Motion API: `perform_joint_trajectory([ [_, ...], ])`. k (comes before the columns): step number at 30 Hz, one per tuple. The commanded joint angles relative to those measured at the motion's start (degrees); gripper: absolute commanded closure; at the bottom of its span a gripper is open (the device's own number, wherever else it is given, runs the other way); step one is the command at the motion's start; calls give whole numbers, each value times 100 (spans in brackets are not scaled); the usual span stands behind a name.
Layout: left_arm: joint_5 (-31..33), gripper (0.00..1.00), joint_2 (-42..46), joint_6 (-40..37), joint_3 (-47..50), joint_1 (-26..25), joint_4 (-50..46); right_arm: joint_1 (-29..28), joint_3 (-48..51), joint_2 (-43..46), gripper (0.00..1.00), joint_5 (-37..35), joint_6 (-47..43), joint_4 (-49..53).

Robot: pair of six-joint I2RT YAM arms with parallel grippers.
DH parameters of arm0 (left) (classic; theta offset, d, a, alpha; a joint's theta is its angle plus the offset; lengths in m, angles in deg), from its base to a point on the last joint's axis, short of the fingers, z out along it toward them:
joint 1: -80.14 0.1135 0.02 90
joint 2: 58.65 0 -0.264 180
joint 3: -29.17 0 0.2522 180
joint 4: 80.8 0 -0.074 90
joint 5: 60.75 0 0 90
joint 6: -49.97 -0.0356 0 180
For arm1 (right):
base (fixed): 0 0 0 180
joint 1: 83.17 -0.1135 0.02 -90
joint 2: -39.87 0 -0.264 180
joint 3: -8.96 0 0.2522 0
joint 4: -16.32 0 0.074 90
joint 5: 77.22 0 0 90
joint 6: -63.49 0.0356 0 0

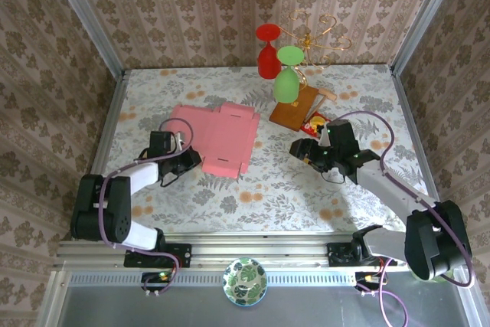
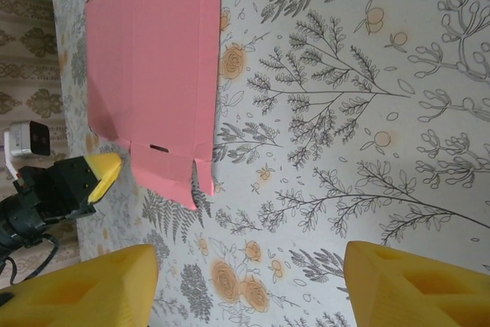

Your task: Fold the paper box

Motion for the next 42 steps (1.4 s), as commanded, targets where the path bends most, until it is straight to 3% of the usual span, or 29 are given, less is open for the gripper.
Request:
perform_joint_trajectory([
  [1,-48,100,571,590,36,-73,357,-24,88,-159,33,346,331,-469],
  [6,166,100,1124,1129,-30,-185,210,-120,211,-634,31,614,1164,-1699],
  [11,250,100,1216,1009,-198,-166,-496,-261,1,-1704,31,796,1939,-2884],
  [12,339,91,1219,925,-255,-129,-757,-269,-37,-1778,31,760,2002,-2969],
  [14,318,70,1142,770,-253,11,-986,-286,-128,-1872,31,647,2034,-2946],
  [16,115,66,884,625,-238,120,-999,-317,-267,-1983,31,605,1933,-2782],
  [20,-104,65,313,396,-295,111,-821,-529,-642,-2472,33,556,1877,-2573],
  [28,-159,63,-306,580,-155,-95,-138,-1187,-1647,-3807,44,391,2606,-3279],
  [34,-256,63,-427,711,-40,-164,195,-1464,-2455,-4483,50,223,2557,-2637],
  [42,-379,62,-420,738,153,-189,348,-1455,-2652,-4817,55,76,2293,-1932],
])
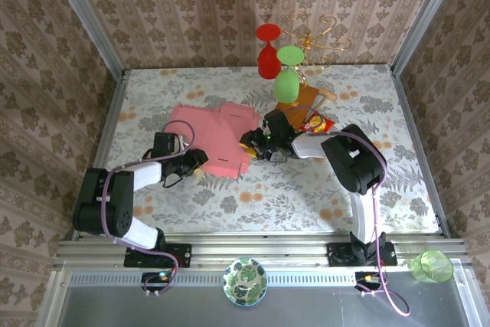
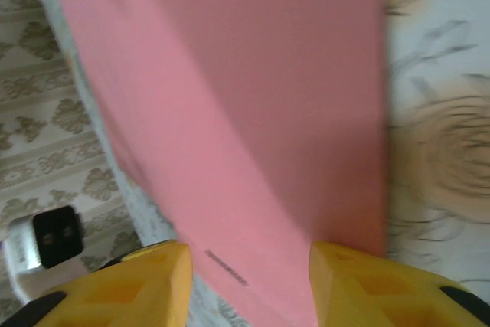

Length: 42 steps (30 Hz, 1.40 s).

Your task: Fold the paper box

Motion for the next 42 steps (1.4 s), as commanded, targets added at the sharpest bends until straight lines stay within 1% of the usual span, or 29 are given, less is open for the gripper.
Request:
perform_joint_trajectory([
  [1,-154,62,-21,31,92,-33,65,28,-148,-160,56,-177,-187,574],
  [9,-306,58,40,-128,208,-42,-16,38,-134,-261,57,-182,-290,865],
  [13,-490,58,-53,96,263,-67,461,46,-163,-298,57,-159,-298,924],
  [14,-685,58,-65,180,268,-76,585,46,-170,-307,57,-155,-307,943],
  [16,-736,58,-32,314,256,-107,740,46,-177,-302,57,-151,-302,958],
  [23,-685,59,484,487,197,-112,552,63,-234,-302,57,-129,-398,1097],
  [31,-852,62,638,759,344,-171,732,90,-248,-315,57,-107,-461,1157],
  [38,-930,69,511,893,446,-358,978,116,-257,-306,57,-39,-424,1086],
  [42,-875,82,478,957,534,-393,1113,125,-249,-285,57,-24,-399,1072],
])
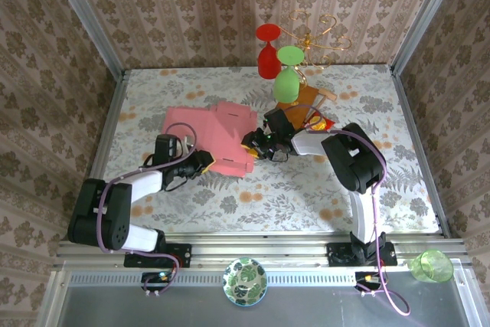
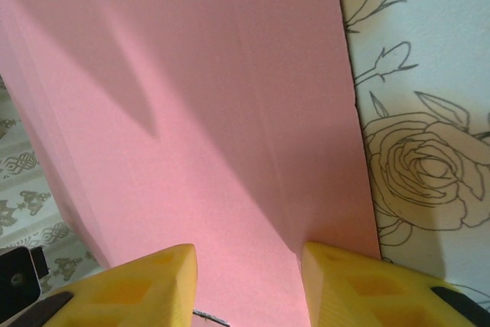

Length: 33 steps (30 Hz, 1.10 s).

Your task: Fold the paper box

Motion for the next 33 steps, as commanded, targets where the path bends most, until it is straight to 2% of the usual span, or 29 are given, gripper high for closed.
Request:
perform_joint_trajectory([
  [1,-116,86,-40,105,77,-52,316,38,10,-228,58,-45,-18,486],
  [5,-3,100,78,144,65,-61,262,53,60,-141,58,-70,-18,463],
  [8,158,100,281,301,18,-52,142,64,115,158,54,-200,-102,415],
  [13,382,100,780,704,-388,-53,-304,264,599,1295,37,-604,-209,148],
  [16,327,100,987,788,-712,-52,-743,533,1004,1672,30,-425,-27,-209],
  [19,243,100,1134,984,-793,-52,-814,703,1268,1597,28,37,347,-871],
  [26,50,100,1341,1255,-732,-52,-764,704,1316,1180,26,319,1280,-2258],
  [33,74,100,1422,1391,-646,-60,-629,577,983,610,34,598,1678,-2423],
])
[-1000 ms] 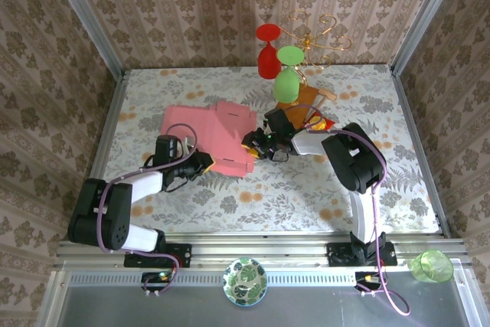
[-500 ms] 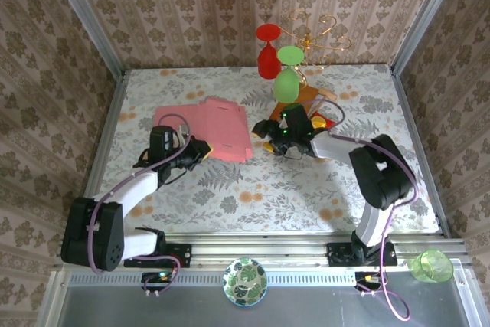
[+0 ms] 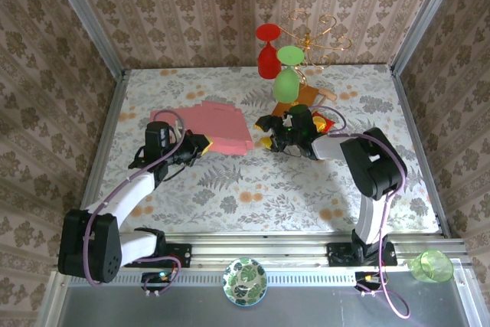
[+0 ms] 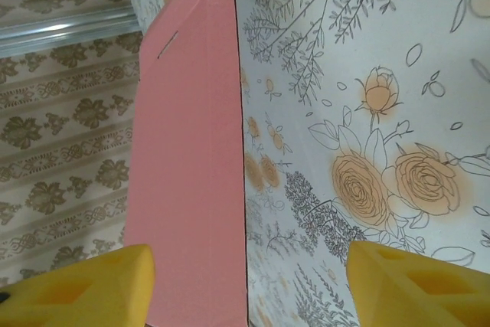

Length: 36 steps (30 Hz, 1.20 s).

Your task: Fold the paper box

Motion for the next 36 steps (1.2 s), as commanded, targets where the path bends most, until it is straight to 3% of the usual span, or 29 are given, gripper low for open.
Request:
perform_joint_trajectory([
  [1,-99,100,182,157,62,-5,52,-84,-249,-243,35,236,338,-337],
  [12,-146,100,306,221,204,-9,73,-277,-992,-918,51,254,707,-550],
  [22,-197,100,372,232,242,-12,38,-352,-936,-986,67,93,919,-748],
  [27,-209,100,389,242,256,-11,39,-352,-723,-701,93,-211,842,-729],
  [28,-214,97,399,235,243,-7,11,-353,-669,-601,100,-295,818,-710],
  [31,-173,66,490,97,93,2,-246,-352,-543,-132,100,-571,563,-295],
  [34,230,54,806,-409,-253,10,-952,-355,-479,569,100,-870,85,557],
  [36,488,52,1056,-656,-436,106,-1301,-352,-496,1064,100,-1046,-267,1210],
])
